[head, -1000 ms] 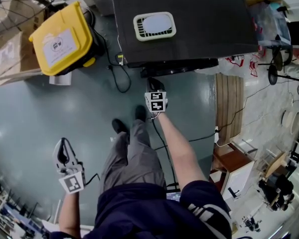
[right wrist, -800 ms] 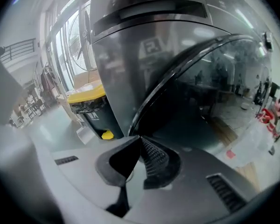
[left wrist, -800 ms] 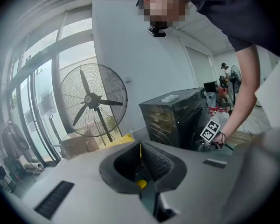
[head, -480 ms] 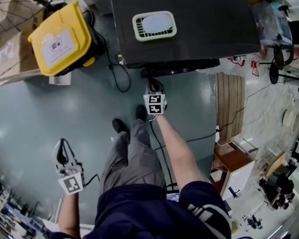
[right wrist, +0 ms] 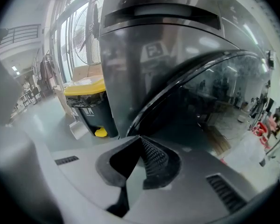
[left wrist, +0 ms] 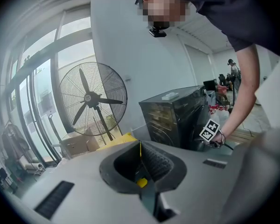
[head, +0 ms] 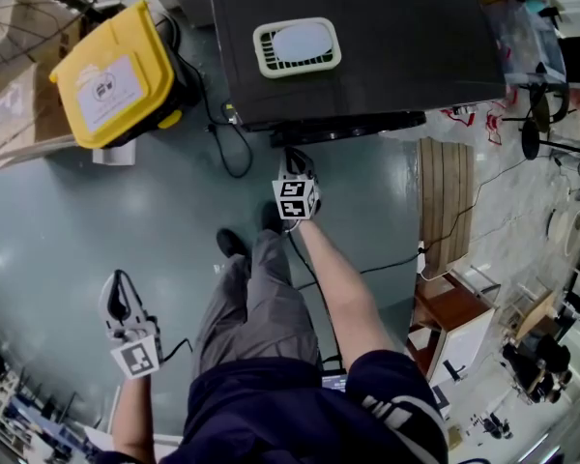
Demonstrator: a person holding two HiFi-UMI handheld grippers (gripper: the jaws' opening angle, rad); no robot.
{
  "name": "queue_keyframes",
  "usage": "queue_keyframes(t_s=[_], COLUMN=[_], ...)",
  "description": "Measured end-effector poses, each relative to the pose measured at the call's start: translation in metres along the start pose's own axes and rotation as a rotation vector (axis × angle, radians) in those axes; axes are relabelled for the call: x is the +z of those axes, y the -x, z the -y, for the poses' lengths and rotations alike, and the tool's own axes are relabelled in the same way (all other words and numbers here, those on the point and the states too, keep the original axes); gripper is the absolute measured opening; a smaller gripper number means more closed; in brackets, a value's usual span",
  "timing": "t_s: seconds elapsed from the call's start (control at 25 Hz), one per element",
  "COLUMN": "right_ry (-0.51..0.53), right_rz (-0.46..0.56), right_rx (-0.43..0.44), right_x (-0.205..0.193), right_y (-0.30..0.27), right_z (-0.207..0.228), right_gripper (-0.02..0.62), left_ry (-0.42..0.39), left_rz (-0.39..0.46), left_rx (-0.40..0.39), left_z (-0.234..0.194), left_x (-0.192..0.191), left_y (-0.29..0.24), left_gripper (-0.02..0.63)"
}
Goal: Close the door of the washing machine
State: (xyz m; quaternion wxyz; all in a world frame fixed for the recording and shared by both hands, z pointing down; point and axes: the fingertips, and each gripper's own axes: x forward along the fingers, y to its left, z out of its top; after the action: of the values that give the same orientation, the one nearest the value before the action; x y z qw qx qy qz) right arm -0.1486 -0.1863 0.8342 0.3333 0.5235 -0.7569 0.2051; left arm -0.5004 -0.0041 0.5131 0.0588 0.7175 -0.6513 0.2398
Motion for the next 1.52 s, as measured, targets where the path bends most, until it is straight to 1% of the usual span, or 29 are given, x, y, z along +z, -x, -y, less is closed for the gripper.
queue_keyframes(t_s=[0.28,0.56,0.76,0.92,1.04,1.2,1.36,1.44,1.52], right_ry=[-0.040,-0.048,-0.084,-0.081,-0.037,-0.023,0.016,0.026,0.026], right_rz=[0.000,0.002,-0.003,-0.016,-0.019,-0.022,-0.016,0.014,0.059], right_rx=[-0.037,-0.051,-0.077,-0.078,-0.095,-0.072,-0.037,-0.027,-0.011], right_x=[0.004,0.004,0.003,0.009,0.010,0.009,0.012,0.015,0.021], right_y=[0.001,-0.002,-0.002,-0.009,-0.012,-0.012,-0.006,0.001,0.011], right_z=[0.002,0.002,0.004,0.002,0.002,0.002,0.002,0.003,0.005], right_gripper=[0.020,0.020,0.020,0.020,0.020,0.020,0.020,0.020,0.020], left_ry=[-0.005,-0.008,-0.009,-0.024,-0.011,-0.009,-0.006,-0.009,-0.009], left_rz=[0.006,0.010,0.006,0.003,0.002,0.014,0.024,0.037,0.068], left_rx=[0.000,0.003,-0.001,-0.010,-0.003,-0.003,-0.002,-0.009,-0.016], left_z=[-0.001,-0.004,-0.001,0.000,0.001,0.001,0.005,0.008,0.011], left_x=[0.001,0.000,-0.001,-0.007,-0.010,-0.008,-0.004,0.003,0.013], left_y=[-0.003,-0.009,-0.009,-0.009,-0.011,-0.011,-0.012,-0.013,-0.016], left_gripper=[0.028,0.028,0.028,0.028,0.028,0.028,0.028,0.028,0.028])
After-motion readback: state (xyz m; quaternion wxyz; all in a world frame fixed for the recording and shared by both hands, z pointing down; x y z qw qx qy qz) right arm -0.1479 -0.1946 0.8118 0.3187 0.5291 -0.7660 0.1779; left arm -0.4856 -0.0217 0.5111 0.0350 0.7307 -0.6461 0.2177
